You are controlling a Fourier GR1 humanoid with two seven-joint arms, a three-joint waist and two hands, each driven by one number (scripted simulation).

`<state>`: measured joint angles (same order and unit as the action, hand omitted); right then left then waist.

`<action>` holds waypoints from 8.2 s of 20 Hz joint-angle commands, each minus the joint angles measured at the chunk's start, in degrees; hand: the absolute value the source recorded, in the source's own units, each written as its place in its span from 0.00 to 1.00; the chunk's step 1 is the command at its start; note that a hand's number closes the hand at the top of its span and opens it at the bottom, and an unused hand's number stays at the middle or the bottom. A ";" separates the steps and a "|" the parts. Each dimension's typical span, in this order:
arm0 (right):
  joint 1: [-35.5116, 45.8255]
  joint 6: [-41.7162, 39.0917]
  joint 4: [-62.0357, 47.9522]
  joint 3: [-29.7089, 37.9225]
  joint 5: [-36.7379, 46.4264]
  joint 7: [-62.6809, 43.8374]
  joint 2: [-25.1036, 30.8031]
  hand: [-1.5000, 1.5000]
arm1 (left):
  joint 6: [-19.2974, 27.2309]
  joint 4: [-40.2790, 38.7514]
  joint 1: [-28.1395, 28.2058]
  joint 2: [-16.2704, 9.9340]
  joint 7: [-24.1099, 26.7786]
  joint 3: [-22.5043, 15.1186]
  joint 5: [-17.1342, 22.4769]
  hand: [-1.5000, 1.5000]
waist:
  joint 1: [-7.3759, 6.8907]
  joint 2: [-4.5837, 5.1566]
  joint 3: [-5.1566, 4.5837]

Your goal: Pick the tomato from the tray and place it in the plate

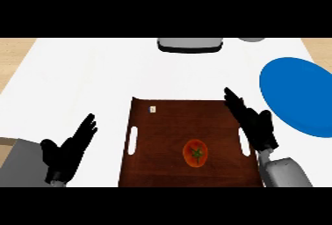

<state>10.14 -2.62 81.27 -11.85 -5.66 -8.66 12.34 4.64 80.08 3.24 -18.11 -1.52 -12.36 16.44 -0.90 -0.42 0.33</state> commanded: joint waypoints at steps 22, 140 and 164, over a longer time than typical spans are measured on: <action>15.22 -16.97 -21.80 -8.88 22.78 69.73 10.59 0.00 | 6.28 -3.24 -15.39 0.03 -5.39 4.17 -5.28 0.50 | -0.01 0.87 -0.25; 28.68 3.07 -56.29 42.51 47.57 46.95 24.63 0.00 | -6.06 -0.56 -15.41 5.57 -8.38 16.94 -14.30 0.50 | -0.65 1.07 -0.17; 28.43 -33.00 -62.44 52.70 24.24 48.16 34.59 0.00 | -5.60 -1.84 -13.24 6.42 -4.93 17.69 -15.89 0.50 | -0.05 0.91 -0.21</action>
<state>39.63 -30.43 20.60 40.59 19.75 34.57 43.20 -0.62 79.94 -10.00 -11.68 -8.91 5.17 1.17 -0.79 0.35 0.11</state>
